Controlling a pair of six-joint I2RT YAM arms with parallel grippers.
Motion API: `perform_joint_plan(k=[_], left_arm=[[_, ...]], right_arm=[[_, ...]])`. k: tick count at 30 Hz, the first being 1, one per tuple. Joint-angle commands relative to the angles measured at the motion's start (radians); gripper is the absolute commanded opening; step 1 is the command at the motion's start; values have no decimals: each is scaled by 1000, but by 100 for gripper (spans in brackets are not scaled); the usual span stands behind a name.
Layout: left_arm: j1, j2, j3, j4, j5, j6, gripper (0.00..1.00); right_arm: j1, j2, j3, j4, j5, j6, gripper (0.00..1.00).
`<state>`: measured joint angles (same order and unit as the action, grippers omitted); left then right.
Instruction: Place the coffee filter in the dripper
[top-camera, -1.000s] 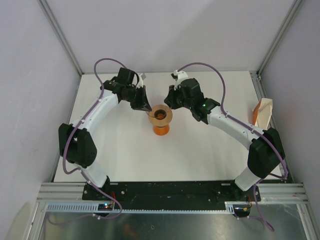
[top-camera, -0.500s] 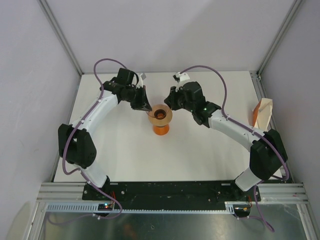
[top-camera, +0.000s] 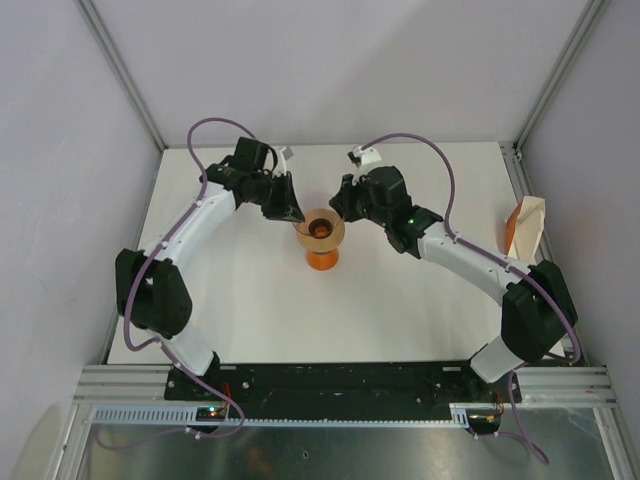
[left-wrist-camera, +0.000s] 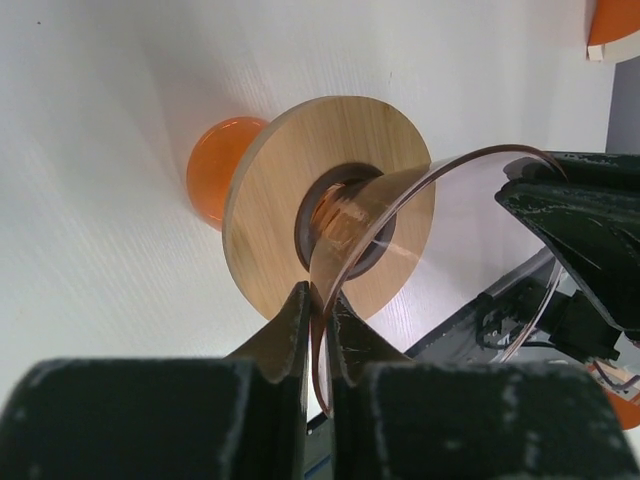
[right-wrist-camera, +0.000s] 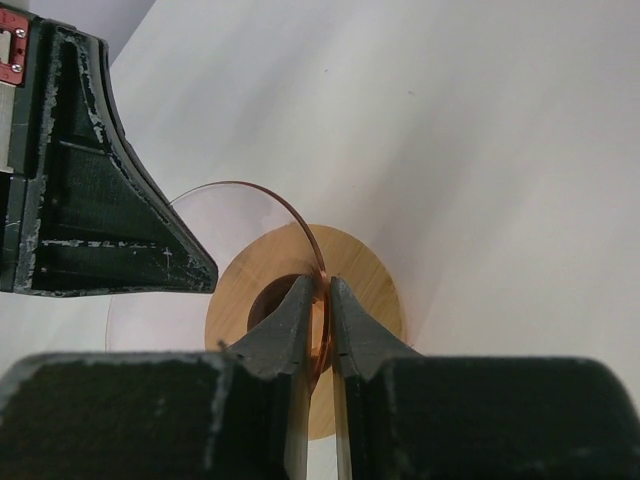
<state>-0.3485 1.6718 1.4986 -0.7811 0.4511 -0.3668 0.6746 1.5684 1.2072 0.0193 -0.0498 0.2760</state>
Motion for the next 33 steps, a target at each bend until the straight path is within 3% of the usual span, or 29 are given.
perform_joint_plan(k=[1,5,14,27,33], left_arm=[[-21,45,0,-80,32,80,13],[-21,39,53,-81,37,90,23],[-16,58,152,-80,-4,106,30],[3,44,189,-80,-80,151,32],[6,27,202,-80,-116,171,33]], right_arm=[[22,14,-71,-176,4,-54,0],[24,-23,-66,-160,19,-57,0],[24,-32,-27,-183,20,-64,0],[38,-27,33,-198,19,-72,0],[40,-25,51,-207,25,-76,10]])
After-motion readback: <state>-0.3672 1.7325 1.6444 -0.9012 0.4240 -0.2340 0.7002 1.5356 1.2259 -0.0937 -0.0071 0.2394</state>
